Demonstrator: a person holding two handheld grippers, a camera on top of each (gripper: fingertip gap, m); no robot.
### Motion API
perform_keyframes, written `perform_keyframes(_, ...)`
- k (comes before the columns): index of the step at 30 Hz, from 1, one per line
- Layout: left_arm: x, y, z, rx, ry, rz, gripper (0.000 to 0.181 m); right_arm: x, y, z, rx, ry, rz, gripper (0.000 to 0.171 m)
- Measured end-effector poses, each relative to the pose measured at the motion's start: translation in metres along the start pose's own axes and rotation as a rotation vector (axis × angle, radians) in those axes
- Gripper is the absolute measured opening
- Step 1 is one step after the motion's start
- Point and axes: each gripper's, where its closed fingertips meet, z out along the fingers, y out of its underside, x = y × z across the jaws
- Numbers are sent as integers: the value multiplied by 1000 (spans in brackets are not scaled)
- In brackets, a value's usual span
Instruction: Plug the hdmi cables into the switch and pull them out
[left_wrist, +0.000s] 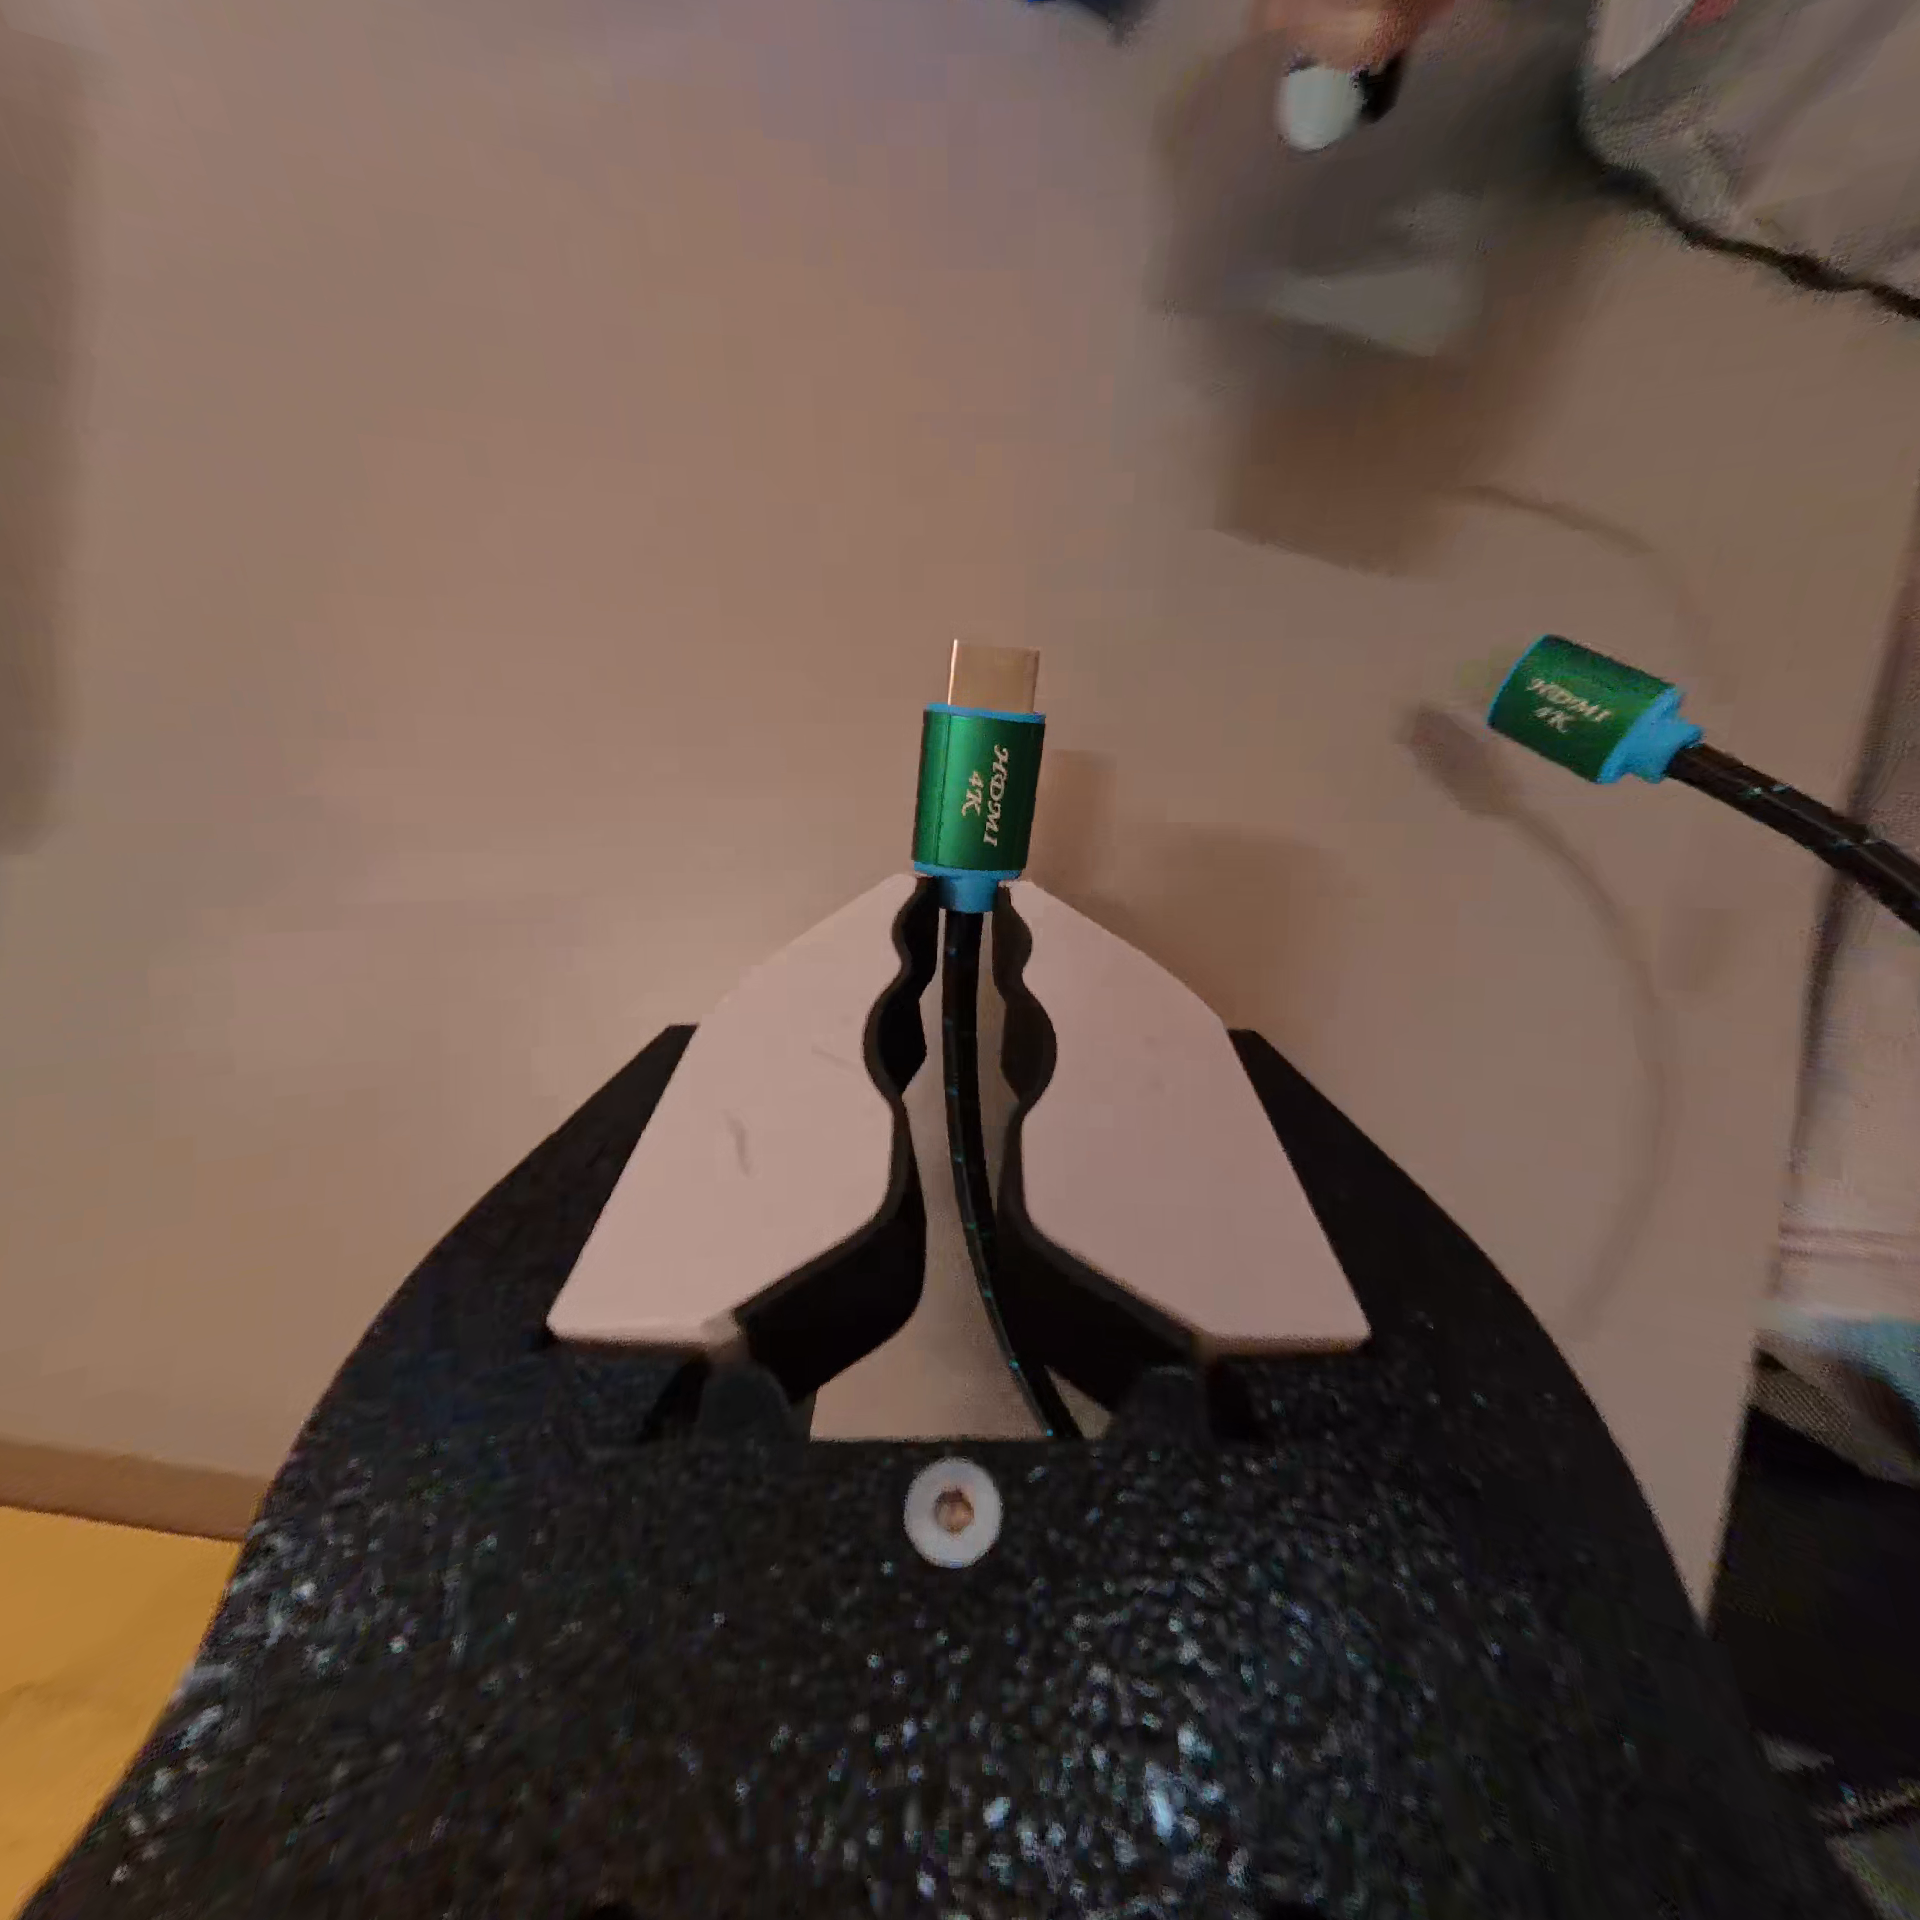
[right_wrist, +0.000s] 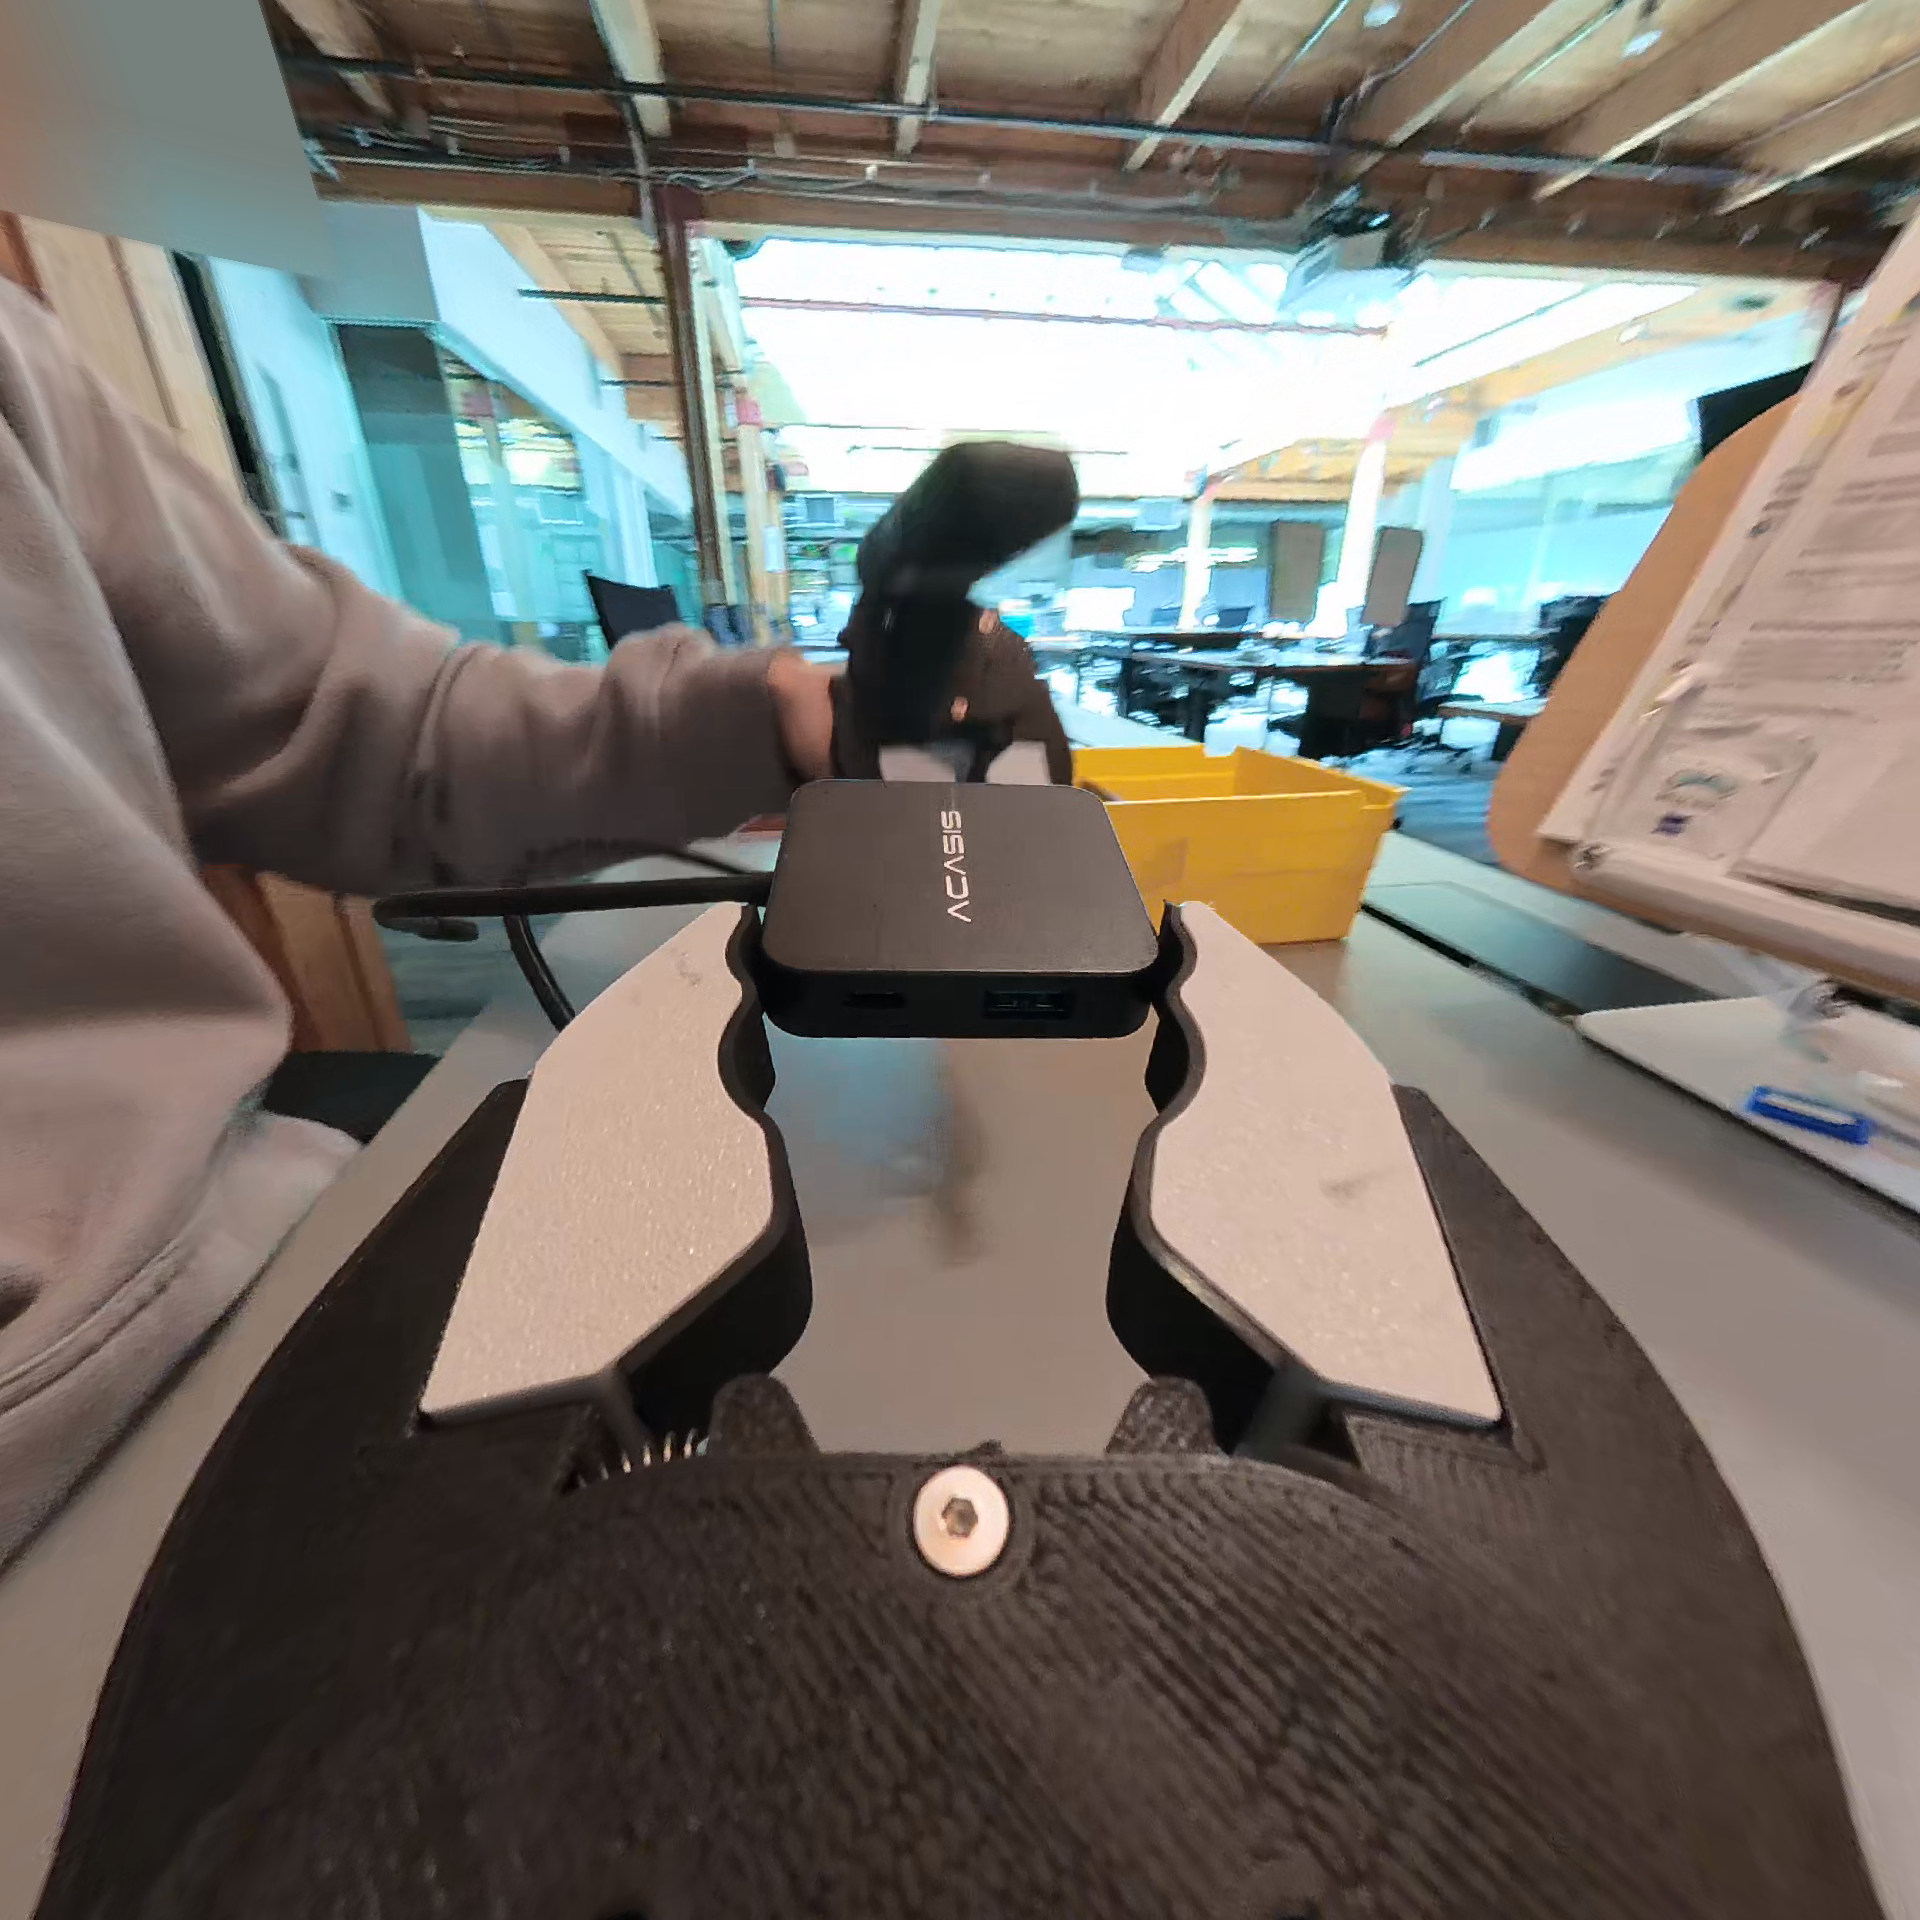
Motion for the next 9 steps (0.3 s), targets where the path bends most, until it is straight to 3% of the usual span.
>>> perform_keyframes(1, 6, -4, -3, -21, 22, 12, 10, -3, 1, 1, -2, -20, 11, 72)
perform_keyframes(9, 43, -34, -17, -157, 170, 60, 10, -14, 12, 3, 10, -150, 106, 72)
